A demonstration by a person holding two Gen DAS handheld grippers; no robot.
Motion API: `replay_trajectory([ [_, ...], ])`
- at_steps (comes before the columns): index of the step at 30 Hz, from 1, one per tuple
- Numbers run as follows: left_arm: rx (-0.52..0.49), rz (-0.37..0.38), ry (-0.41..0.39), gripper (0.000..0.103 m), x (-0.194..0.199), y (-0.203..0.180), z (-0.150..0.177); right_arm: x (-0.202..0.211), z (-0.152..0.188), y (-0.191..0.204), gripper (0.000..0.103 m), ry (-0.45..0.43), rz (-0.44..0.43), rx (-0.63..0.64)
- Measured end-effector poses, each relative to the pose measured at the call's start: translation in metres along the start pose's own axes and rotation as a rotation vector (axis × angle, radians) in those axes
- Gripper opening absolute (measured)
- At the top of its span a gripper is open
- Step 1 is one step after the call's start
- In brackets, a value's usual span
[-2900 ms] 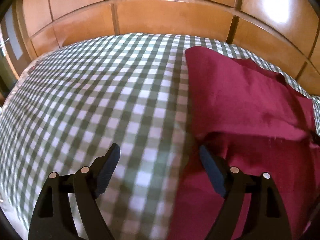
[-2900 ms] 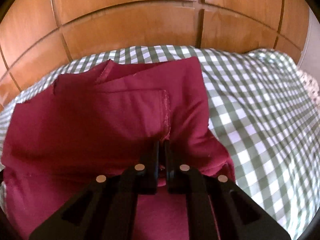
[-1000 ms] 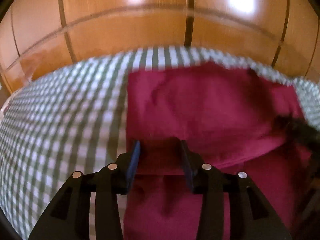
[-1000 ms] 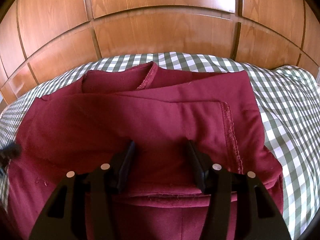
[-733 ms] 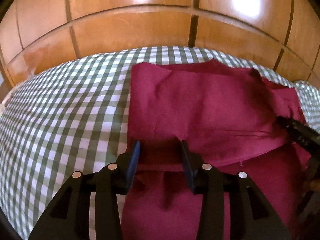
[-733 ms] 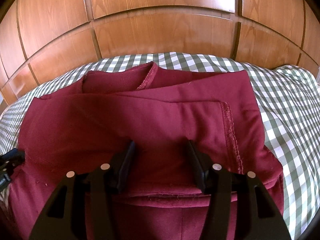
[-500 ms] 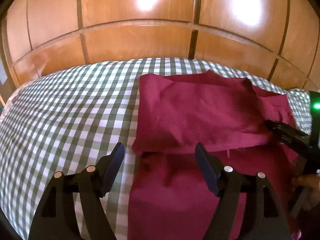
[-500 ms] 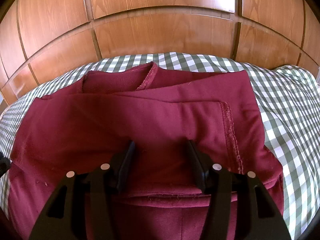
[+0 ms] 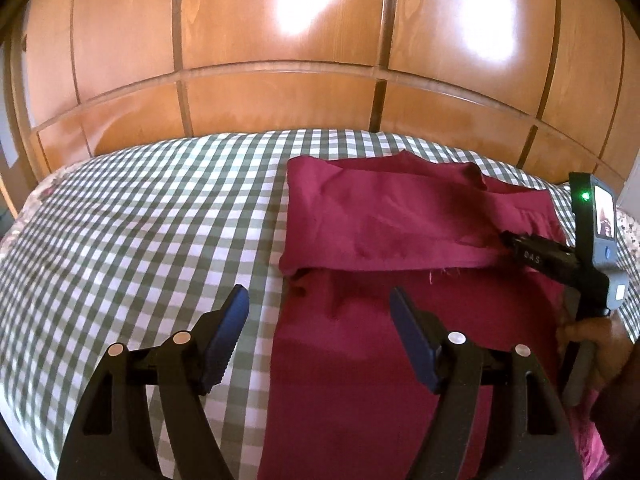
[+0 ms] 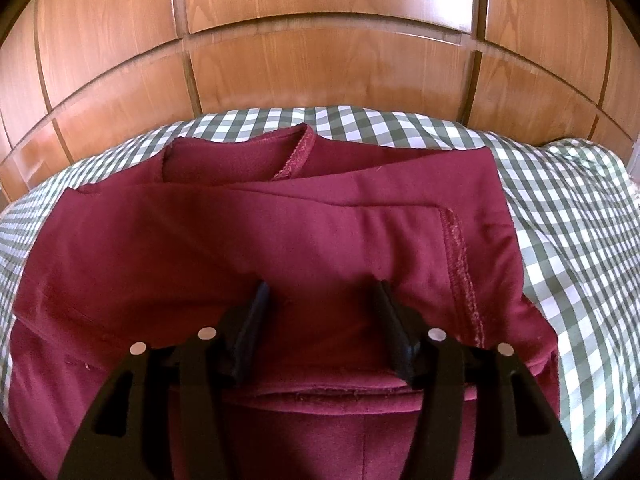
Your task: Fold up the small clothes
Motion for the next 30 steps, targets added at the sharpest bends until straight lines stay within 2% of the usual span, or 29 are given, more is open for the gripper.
replay_trajectory([
  [1, 0.002, 0.000, 0.001, 0.072, 0.002, 0.000, 0.002, 0.001, -0.001, -0.001, 0.063, 0.002, 0.022, 0.008],
  [2, 0.002, -0.002, 0.001, 0.072, 0.004, -0.001, 0.004, 0.002, 0.000, -0.003, 0.075, 0.004, 0.039, 0.011],
  [3, 0.000, -0.003, -0.001, 0.072, 0.007, -0.001, 0.006, 0.002, 0.000, -0.006, 0.092, 0.012, 0.064, 0.012],
  [4, -0.002, -0.002, -0.003, 0.072, 0.010, -0.002, 0.007, 0.003, 0.002, -0.010, 0.097, 0.025, 0.083, 0.004],
  [9, -0.006, 0.003, 0.001, 0.072, 0.020, -0.002, 0.016, 0.024, 0.011, -0.024, 0.099, 0.023, 0.031, -0.023],
  [14, -0.017, 0.002, 0.023, 0.072, 0.028, -0.001, 0.032, 0.045, 0.034, -0.049, 0.100, 0.057, -0.027, -0.025],
  [23, -0.018, -0.002, 0.097, 0.072, 0.035, 0.012, 0.073, 0.076, 0.081, -0.107, 0.100, 0.099, -0.002, -0.031],
  [26, -0.012, 0.011, 0.127, 0.072, 0.037, 0.017, 0.086, 0.083, 0.101, -0.129, 0.100, 0.136, 0.003, -0.052],
  [30, 0.003, 0.047, 0.181, 0.072, 0.043, 0.023, 0.108, 0.098, 0.139, -0.146, 0.100, 0.215, -0.076, -0.079],
])
Point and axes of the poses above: each gripper's, at about its wrist camera, not at the fingertips, and x roughly against the way its jaws point, y to its left, z to its underside, the point moved 9 cm from there along -x, roughly the way its jaws point, and after that the axes turned 14 degrees about z, right-handed, at the moved point
